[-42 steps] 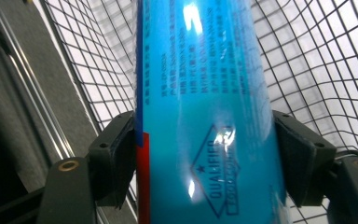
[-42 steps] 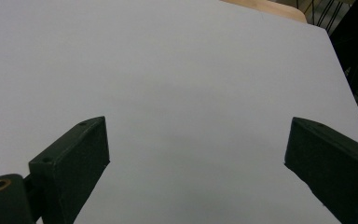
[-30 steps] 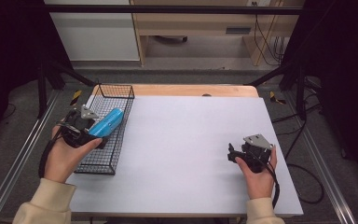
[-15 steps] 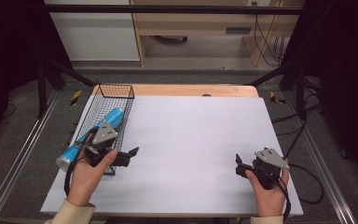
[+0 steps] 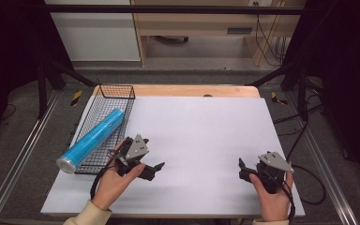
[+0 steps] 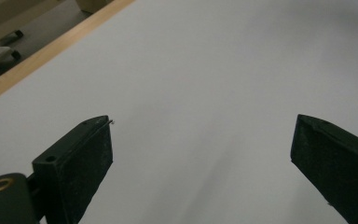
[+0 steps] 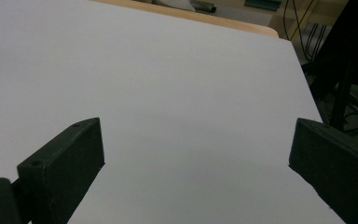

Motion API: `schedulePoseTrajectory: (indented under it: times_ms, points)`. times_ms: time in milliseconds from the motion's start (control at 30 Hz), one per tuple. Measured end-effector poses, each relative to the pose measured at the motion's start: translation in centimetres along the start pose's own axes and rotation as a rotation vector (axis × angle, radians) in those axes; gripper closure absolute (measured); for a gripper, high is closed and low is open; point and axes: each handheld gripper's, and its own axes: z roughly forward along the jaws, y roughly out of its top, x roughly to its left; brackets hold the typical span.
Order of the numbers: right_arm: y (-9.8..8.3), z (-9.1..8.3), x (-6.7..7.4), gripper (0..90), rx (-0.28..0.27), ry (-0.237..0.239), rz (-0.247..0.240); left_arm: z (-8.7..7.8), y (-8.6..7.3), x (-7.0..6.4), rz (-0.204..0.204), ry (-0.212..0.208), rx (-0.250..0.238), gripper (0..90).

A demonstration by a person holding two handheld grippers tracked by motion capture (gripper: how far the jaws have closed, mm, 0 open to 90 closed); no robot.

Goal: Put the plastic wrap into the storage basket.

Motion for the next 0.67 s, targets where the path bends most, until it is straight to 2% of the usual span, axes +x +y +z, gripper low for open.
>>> schedulePoseTrajectory:
  times_ms: [67,100,167,200,267,367,400,433,533,567,600,667]
  points:
    - [-0.3,-0.1,0.0,3.4,0.013,0.006,-0.009,0.9,-0.7,-0.4,-0.008,-0.032,0.036,5.4]
    - [-0.4,-0.1,0.1,3.8,0.028,0.015,-0.009,1.2,-1.0,-0.5,-0.012,-0.036,0.052,5.5]
    - [-0.6,-0.1,0.1,4.3,0.037,0.020,-0.013,2.0,-1.7,-0.8,-0.009,-0.050,0.113,5.3]
    - [-0.6,0.0,0.1,4.4,0.041,0.022,-0.014,2.2,-2.1,-0.8,-0.015,-0.044,0.128,5.3]
    - [-0.8,0.2,0.1,4.6,0.065,0.028,-0.012,2.3,-2.7,-0.9,-0.047,-0.022,0.116,5.6]
    - [-1.1,0.7,-0.1,5.6,0.095,0.042,0.005,2.3,-3.4,-0.8,-0.070,0.000,0.080,5.3]
    - [-1.3,0.9,-0.3,5.8,0.091,0.046,0.002,2.1,-3.8,-1.0,-0.050,0.031,0.030,5.2]
    - [-1.3,0.9,-0.3,5.8,0.091,0.046,0.002,2.1,-3.8,-1.0,-0.050,0.031,0.030,5.2]
    - [-1.7,1.0,-0.6,5.8,0.058,0.025,-0.001,1.6,-4.3,-1.3,-0.002,0.074,-0.021,5.1]
    - [-1.9,1.1,-0.8,5.7,0.039,0.018,0.002,1.4,-4.4,-1.3,0.007,0.080,-0.025,5.1]
    - [-2.2,1.3,-1.2,6.1,0.015,-0.010,0.009,1.4,-4.5,-1.3,0.007,0.081,-0.016,4.6]
    - [-2.3,1.5,-1.3,6.2,0.007,-0.016,0.018,1.2,-4.7,-1.2,-0.014,0.086,-0.023,4.5]
